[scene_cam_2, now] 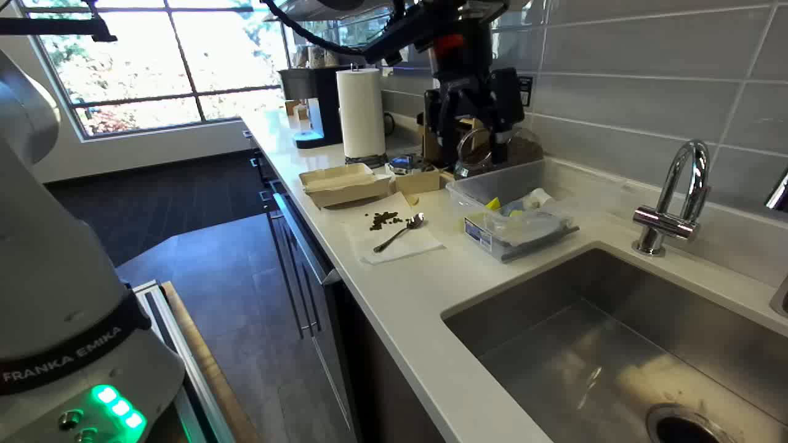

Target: Put the silver lid on the glass container.

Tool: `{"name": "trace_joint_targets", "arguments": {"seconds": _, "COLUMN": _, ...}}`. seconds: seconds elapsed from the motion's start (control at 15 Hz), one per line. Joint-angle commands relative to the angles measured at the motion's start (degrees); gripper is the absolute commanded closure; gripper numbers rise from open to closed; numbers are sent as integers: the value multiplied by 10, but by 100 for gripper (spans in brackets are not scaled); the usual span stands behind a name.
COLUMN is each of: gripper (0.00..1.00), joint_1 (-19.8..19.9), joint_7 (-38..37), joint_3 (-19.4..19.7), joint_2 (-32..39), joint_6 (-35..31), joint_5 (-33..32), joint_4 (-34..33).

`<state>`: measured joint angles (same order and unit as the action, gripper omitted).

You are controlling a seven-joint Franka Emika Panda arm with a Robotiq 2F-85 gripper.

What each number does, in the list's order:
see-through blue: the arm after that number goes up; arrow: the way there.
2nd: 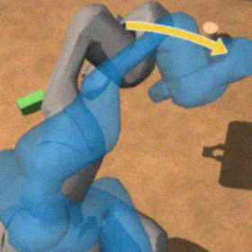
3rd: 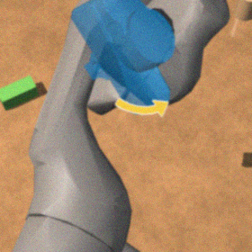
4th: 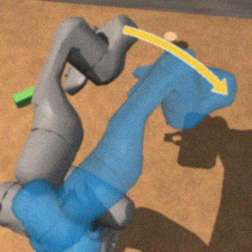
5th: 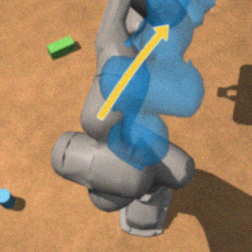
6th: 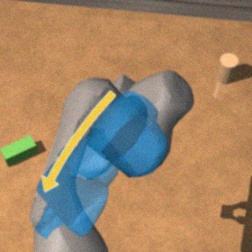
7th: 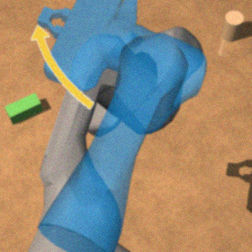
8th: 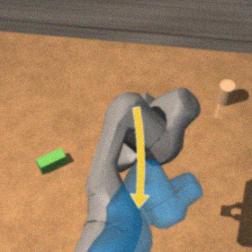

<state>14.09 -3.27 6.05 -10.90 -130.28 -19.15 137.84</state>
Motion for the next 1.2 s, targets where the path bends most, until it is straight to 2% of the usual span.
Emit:
{"name": "trace_joint_targets", "arguments": {"seconds": 0.0, "gripper": 0, "joint_1": -9, "joint_7": -1, "joint_3": 9, "joint_2": 0, "joint_6": 2, "joint_5": -2, "joint_4": -1}}
{"name": "trace_joint_targets", "arguments": {"seconds": 0.6, "gripper": 0, "joint_1": -9, "joint_7": -1, "joint_3": 9, "joint_2": 0, "joint_6": 2, "joint_5": -2, "joint_4": -1}}
{"name": "trace_joint_targets", "arguments": {"seconds": 0.73, "gripper": 0, "joint_1": -29, "joint_7": -14, "joint_3": -2, "joint_2": 17, "joint_6": 28, "joint_5": 45, "joint_4": -23}}
{"name": "trace_joint_targets", "arguments": {"seconds": 0.8, "gripper": 0, "joint_1": -34, "joint_7": -46, "joint_3": -13, "joint_2": 24, "joint_6": 40, "joint_5": 48, "joint_4": -32}}
{"name": "trace_joint_targets", "arguments": {"seconds": 1.0, "gripper": 0, "joint_1": -80, "joint_7": -70, "joint_3": -37, "joint_2": 48, "joint_6": 72, "joint_5": 140, "joint_4": -69}}
{"name": "trace_joint_targets", "arguments": {"seconds": 1.13, "gripper": 0, "joint_1": -104, "joint_7": -109, "joint_3": -57, "joint_2": 74, "joint_6": 86, "joint_5": 176, "joint_4": -103}}
